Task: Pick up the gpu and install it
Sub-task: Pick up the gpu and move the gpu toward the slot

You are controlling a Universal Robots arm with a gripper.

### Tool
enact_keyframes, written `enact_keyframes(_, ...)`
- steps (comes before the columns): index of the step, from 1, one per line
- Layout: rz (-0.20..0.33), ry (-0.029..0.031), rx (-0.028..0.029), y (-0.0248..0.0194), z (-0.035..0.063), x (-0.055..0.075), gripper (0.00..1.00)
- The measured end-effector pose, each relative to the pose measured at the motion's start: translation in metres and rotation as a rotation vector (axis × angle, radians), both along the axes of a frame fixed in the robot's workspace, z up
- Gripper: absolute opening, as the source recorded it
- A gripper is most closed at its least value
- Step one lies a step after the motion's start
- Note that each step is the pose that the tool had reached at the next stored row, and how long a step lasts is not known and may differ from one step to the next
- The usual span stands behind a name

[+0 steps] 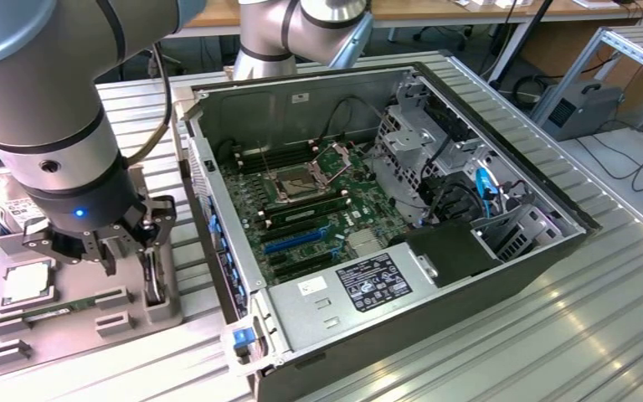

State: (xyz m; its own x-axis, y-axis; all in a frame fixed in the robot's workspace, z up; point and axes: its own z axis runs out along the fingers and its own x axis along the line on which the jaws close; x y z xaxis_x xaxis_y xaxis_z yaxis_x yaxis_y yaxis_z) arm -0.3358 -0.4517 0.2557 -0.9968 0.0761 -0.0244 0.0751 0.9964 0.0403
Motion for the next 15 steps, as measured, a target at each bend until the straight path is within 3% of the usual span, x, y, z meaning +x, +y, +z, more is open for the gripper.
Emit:
enact_keyframes(6,0.0,-0.0004,-0.0025,0.0001,-0.0017,0.0,0.42)
enact_keyframes(9,0.0,-0.0027,-0.0019,0.0001,0.0038,0.001,0.42)
enact_keyframes(13,0.0,-0.0004,-0.0034,0.0002,0.0108,0.002,0.42)
enact_keyframes(15,0.0,0.0072,-0.0037,0.0005,0.0109,0.01,0.42)
